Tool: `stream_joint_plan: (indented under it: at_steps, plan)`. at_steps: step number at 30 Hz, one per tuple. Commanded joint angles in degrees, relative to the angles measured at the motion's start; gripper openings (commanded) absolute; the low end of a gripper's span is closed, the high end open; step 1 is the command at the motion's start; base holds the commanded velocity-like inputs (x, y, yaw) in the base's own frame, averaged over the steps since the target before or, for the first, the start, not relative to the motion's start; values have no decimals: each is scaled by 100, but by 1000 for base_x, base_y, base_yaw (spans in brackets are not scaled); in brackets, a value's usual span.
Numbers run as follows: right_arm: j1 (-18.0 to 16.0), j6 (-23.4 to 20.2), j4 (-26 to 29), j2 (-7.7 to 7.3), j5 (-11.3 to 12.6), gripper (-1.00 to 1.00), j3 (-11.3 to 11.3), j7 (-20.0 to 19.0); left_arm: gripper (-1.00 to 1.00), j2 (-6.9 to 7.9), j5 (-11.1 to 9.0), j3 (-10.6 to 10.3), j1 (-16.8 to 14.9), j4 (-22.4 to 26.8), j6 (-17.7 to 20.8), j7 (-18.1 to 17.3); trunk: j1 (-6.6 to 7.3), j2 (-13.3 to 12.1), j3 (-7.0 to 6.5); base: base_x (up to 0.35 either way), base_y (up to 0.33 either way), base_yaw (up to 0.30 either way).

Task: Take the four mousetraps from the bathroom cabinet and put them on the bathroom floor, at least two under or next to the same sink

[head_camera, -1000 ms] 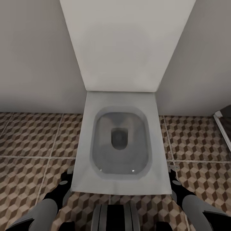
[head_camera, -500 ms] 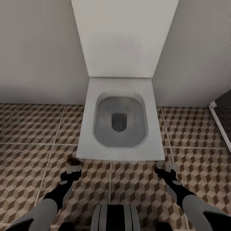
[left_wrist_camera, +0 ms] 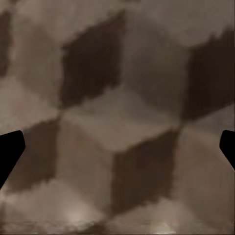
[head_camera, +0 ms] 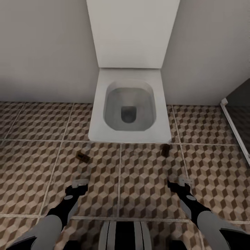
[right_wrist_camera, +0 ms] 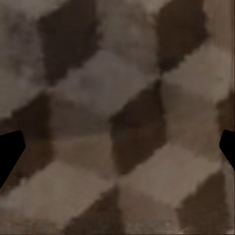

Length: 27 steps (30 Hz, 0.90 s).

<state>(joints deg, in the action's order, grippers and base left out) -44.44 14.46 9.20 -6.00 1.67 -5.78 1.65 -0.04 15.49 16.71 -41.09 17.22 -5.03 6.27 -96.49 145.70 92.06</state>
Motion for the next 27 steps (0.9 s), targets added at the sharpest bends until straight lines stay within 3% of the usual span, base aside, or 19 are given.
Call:
stream_joint_plan:
  at_steps: [1, 27]
  plan:
    - [-3, 22, -6, 1, 17, 100, -19, -6, 100, -2, 60, 25, -4, -9, -24, 15, 5, 1, 2, -345, 0, 0]
    - [-3, 22, -6, 2, 17, 100, -19, -7, 100, -6, 60, 25, -4, -9, -34, 15, 5, 1, 2, -345, 0, 0]
